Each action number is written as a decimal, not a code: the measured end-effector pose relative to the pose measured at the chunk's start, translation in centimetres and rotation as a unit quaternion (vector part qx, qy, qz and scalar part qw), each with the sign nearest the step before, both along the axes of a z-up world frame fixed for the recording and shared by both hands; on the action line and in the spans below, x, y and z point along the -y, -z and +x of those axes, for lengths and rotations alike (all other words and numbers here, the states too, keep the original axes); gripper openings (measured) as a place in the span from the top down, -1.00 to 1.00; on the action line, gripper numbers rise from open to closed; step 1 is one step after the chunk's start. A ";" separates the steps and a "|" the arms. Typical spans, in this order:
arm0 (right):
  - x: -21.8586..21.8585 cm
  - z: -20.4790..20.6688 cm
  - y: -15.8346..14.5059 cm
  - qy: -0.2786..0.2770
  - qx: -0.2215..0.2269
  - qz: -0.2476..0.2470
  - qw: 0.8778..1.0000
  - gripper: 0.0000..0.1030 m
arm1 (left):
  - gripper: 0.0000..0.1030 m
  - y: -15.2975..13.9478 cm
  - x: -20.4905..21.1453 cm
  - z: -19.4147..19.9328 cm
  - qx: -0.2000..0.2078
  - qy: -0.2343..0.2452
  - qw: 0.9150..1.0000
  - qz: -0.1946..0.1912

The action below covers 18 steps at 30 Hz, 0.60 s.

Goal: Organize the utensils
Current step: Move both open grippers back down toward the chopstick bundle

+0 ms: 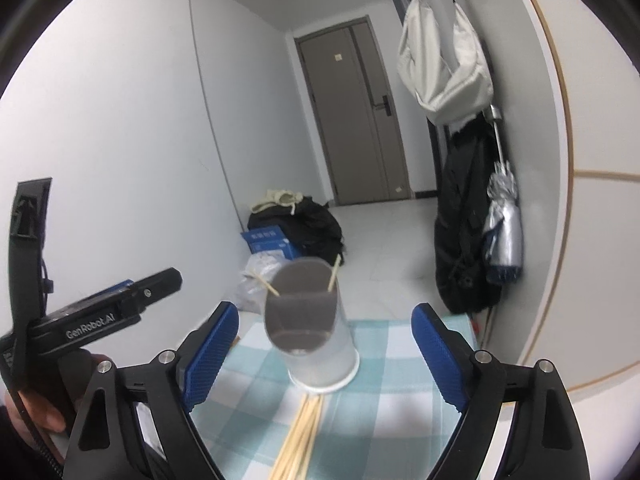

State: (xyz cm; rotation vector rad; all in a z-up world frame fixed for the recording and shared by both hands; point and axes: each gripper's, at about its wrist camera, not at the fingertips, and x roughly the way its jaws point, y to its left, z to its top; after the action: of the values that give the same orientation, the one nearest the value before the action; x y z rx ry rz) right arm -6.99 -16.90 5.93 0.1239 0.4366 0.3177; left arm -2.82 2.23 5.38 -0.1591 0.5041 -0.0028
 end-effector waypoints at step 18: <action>-0.9 0.7 9.0 0.006 -0.100 -0.050 0.994 -0.72 | -0.79 9.7 -0.6 1.2 -0.122 0.014 0.992 -0.037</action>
State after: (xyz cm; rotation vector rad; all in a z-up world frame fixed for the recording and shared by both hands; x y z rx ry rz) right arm -6.32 -15.97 -3.04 0.0598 0.6502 0.2717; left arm -1.57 2.82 -4.36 -0.2265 0.7502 -0.0306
